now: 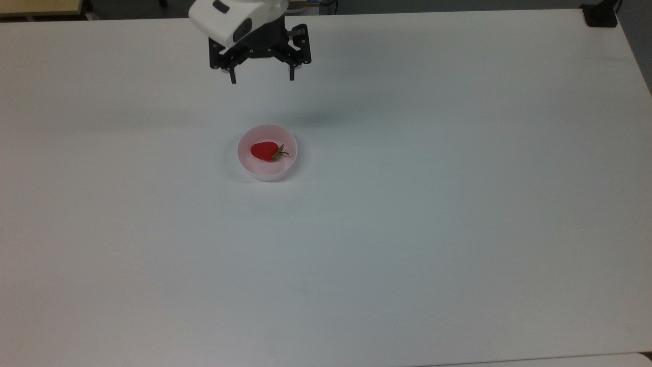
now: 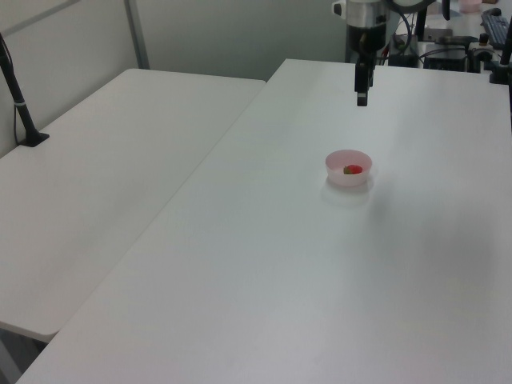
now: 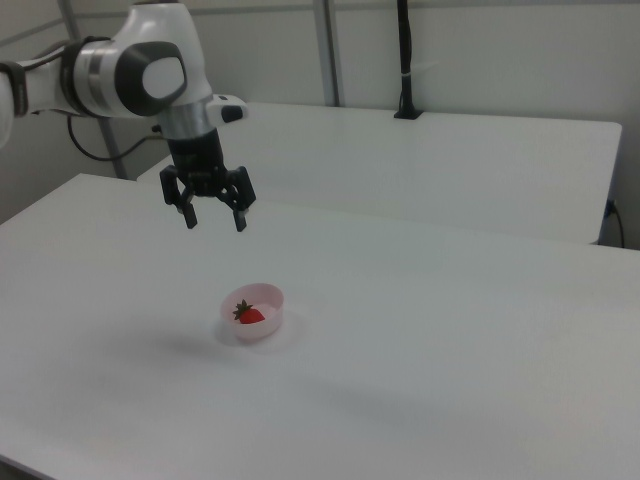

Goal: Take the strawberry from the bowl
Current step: 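Move the open gripper over the pink bowl and lower toward the strawberry, then lower the gripper into the bowl and close it on the red strawberry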

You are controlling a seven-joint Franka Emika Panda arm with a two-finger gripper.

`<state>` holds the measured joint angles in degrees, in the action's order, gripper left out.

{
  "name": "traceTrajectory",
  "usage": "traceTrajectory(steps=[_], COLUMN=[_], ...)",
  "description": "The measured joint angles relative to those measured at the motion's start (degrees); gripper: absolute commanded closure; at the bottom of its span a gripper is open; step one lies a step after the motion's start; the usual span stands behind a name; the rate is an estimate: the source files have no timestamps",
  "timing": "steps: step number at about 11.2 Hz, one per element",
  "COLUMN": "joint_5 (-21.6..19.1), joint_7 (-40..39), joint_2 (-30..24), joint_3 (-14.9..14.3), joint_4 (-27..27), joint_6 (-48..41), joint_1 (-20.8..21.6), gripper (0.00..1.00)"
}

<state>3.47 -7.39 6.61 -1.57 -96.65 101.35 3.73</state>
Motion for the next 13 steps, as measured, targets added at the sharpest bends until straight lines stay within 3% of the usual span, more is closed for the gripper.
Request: traceTrajectory(steps=[4, 7, 9, 13], joint_5=[0.08, 4.19, 4.54, 9.55], joint_7=[-14.71, -25.74, -33.61, -36.51], joint_2=[4.73, 7.96, 9.48, 11.05], joint_3=[0.00, 0.01, 0.04, 1.67], joint_4=[-0.61, -1.29, -2.37, -9.66], joint_6=[5.00, 6.90, 8.15, 17.24], joint_1=[-0.69, -0.86, -1.19, -1.22], gripper=[0.00, 0.00, 0.01, 0.14])
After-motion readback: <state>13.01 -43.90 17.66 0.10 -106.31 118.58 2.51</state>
